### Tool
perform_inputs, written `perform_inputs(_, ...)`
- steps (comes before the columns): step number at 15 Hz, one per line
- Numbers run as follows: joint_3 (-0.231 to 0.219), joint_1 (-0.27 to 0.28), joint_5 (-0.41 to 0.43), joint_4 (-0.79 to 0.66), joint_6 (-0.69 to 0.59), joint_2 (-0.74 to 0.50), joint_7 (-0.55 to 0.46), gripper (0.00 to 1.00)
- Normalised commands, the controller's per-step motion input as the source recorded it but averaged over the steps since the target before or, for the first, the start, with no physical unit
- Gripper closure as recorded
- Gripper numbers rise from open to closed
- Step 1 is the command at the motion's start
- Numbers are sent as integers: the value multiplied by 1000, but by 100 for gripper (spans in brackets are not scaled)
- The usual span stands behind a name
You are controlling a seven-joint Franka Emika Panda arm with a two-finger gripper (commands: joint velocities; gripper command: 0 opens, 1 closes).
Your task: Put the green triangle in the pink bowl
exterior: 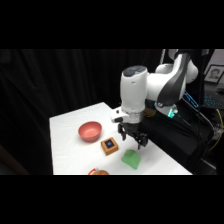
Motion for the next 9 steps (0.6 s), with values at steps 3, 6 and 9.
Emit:
perform_inputs(3, 7, 50, -95, 15, 255, 146, 130, 0)
perform_inputs(6, -21, 66, -139, 76, 231, 208, 172, 0)
perform_inputs(9, -35, 79, -132, 103, 202, 206, 162, 0)
